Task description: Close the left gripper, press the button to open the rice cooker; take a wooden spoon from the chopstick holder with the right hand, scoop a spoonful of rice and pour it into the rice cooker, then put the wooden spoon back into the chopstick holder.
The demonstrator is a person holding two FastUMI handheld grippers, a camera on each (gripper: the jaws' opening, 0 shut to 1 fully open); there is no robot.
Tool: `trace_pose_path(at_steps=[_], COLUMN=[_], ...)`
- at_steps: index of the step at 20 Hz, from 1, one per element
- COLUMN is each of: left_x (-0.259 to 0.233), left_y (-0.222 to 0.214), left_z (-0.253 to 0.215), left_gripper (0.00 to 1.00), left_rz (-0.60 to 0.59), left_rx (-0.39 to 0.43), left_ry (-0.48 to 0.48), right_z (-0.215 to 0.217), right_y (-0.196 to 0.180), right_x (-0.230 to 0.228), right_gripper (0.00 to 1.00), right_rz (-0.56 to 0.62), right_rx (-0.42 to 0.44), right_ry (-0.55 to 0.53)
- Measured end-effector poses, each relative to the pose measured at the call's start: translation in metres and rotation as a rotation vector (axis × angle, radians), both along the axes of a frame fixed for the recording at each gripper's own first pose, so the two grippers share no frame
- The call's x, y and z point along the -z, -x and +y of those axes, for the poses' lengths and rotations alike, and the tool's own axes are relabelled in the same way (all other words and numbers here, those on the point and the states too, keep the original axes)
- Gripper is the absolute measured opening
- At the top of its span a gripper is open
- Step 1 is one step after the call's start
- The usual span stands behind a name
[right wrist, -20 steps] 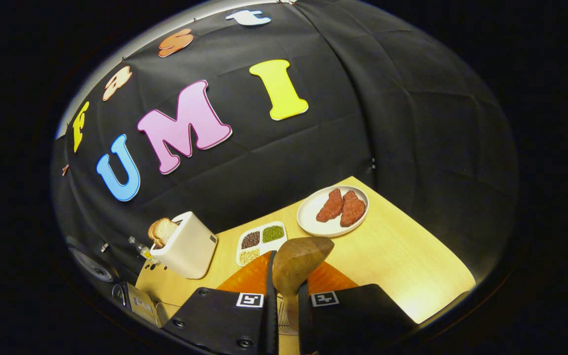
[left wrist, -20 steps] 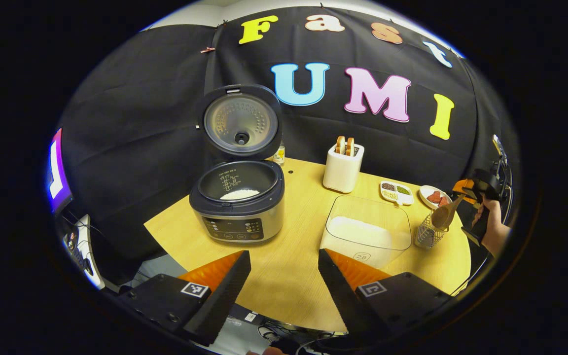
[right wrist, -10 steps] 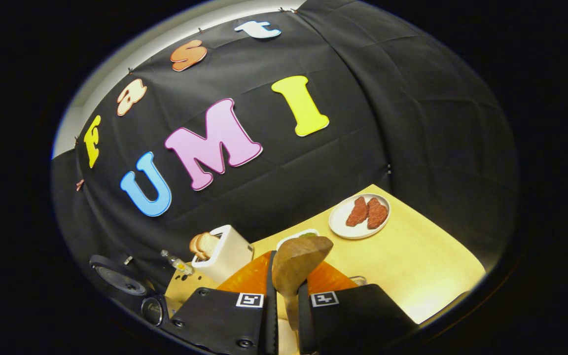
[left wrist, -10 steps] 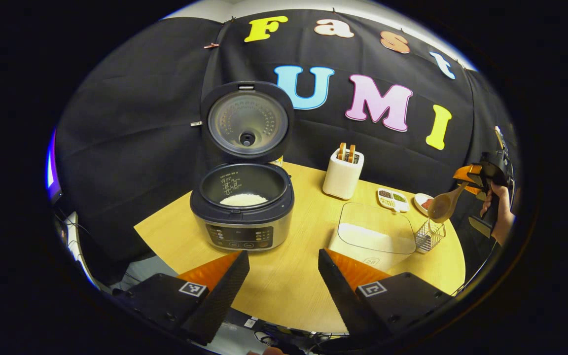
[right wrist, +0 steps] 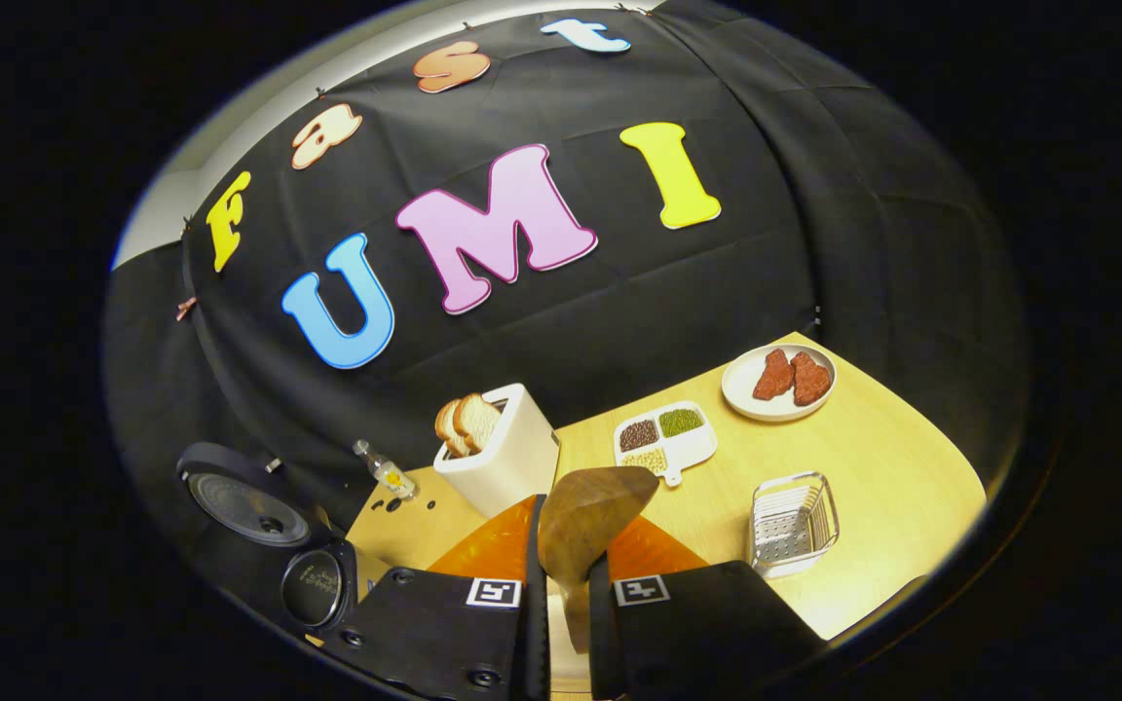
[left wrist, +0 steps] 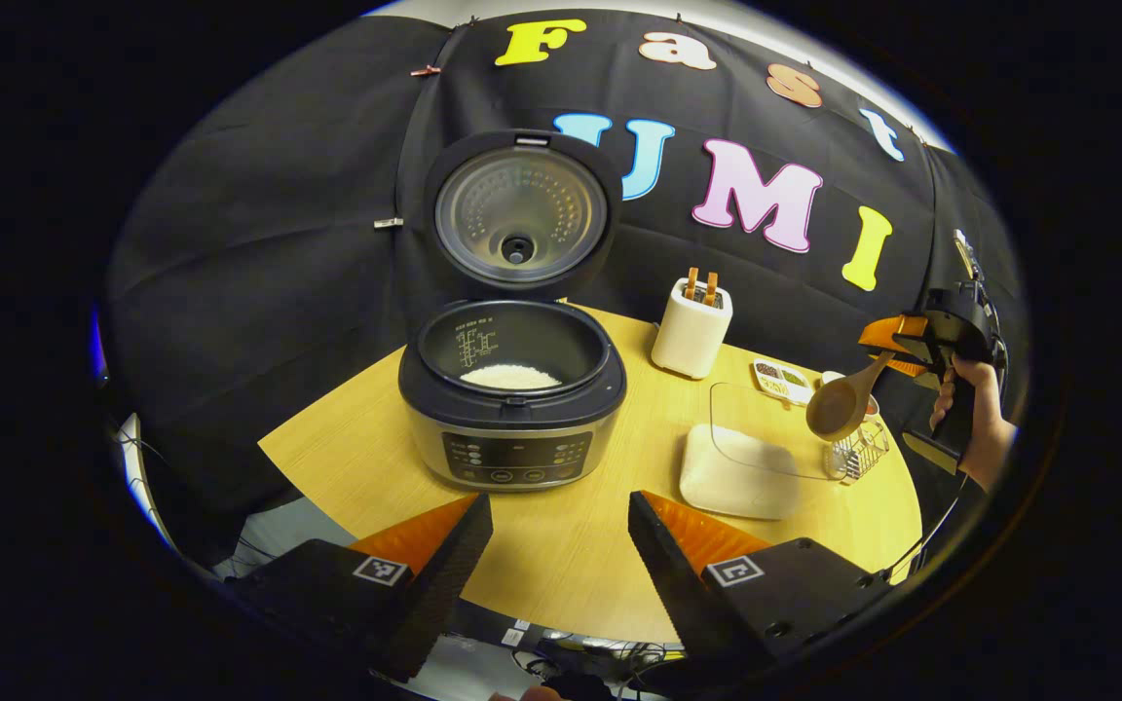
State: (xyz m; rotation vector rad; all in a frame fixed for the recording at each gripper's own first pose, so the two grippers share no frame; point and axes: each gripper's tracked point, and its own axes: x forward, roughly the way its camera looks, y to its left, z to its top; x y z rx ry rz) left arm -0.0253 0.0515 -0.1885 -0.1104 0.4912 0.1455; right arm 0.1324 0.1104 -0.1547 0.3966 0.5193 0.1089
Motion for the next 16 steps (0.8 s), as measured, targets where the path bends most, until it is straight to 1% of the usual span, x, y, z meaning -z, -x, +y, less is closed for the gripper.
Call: trace_pose_path(at_steps=[3,6,10,13,16], left_x=[0.01,0.018,0.011,0.013,0.019], left_y=[-0.002,-0.009,-0.026,-0.031,-0.03], left_z=[0.018,0.035,0.049,0.048,0.046], left_gripper=[0.96,0.95,0.95,0.96,0.96], left_rz=[0.024,0.049,0.024,0.02,0.039], left_rx=[0.022,0.04,0.047,0.068,0.085], left_ry=[-0.007,-0.014,-0.044,-0.029,-0.021], right_z=[0.013,0.018,0.019,0.027,0.046], right_y=[0.007,0.008,0.007,0.01,0.023], right_x=[0.027,0.049,0.075,0.081,0.094], right_gripper=[0.2,0.2,0.2,0.2,0.2], right_rz=[0.015,0.021,0.016,0.005,0.051], right_rx=[-0.014,-0.008,0.007,0.021,0.005], right_ry=[0.069,0.127,0.21,0.214,0.177])
